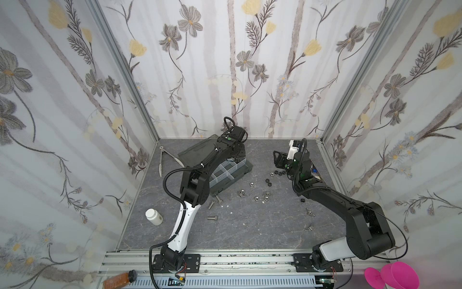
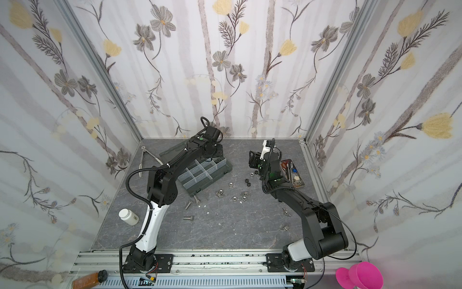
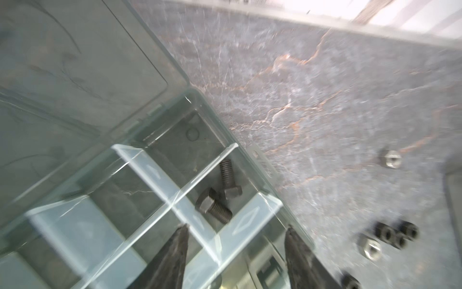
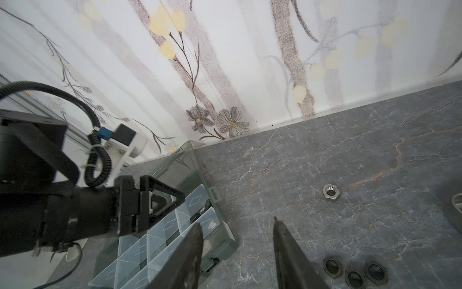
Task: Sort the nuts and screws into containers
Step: 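Draw the left gripper back while the right reaches toward the black nuts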
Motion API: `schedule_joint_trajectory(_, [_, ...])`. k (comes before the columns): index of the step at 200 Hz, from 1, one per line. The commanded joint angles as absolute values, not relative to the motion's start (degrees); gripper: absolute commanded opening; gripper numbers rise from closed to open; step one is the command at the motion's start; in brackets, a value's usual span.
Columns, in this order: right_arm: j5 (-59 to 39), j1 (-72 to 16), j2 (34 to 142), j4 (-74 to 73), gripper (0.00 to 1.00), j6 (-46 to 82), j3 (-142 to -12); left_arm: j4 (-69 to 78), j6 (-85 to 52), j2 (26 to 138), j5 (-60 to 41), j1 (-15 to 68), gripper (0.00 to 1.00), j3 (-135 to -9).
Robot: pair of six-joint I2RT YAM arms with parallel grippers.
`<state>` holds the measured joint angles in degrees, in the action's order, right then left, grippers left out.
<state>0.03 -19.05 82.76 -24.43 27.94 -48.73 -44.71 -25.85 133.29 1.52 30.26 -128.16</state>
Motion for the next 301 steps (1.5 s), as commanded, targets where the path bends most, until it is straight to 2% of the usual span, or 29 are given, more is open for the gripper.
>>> schedule_joint_trajectory(1, [0.08,-19.0,80.8,-15.27,0.46,26.23,-49.56,-41.27,-26.17,127.82,2.19,30.63,0.69,-123.3])
schedule_joint_trajectory(51, [3.92,-18.55,76.11,0.09,0.46,22.67,-49.33,-27.37,-27.39,108.61,4.12,32.74,0.89,-97.06])
schedule_joint_trajectory(79, [4.64,-16.31,74.53,5.22,0.49,21.54,-47.75,-20.39,-29.1,100.55,4.05,33.81,0.94,-85.33])
schedule_joint_trajectory(126, [-2.53,-8.79,73.48,4.66,0.5,23.33,-43.62,-12.09,-32.41,90.12,4.46,37.49,0.96,-69.96])
schedule_joint_trajectory(135, [-2.89,-8.0,73.52,4.0,0.5,23.61,-41.45,-10.85,-32.75,88.58,4.12,38.16,1.0,-67.54])
schedule_joint_trajectory(210, [-4.29,-4.59,80.2,-0.16,0.5,24.79,-38.75,-1.98,-34.71,77.3,2.64,41.31,1.0,-51.42])
schedule_joint_trajectory(301, [-2.8,-3.6,85.39,-0.87,0.5,24.87,-37.77,-2.46,-32.89,78.17,3.01,41.31,1.0,-49.66])
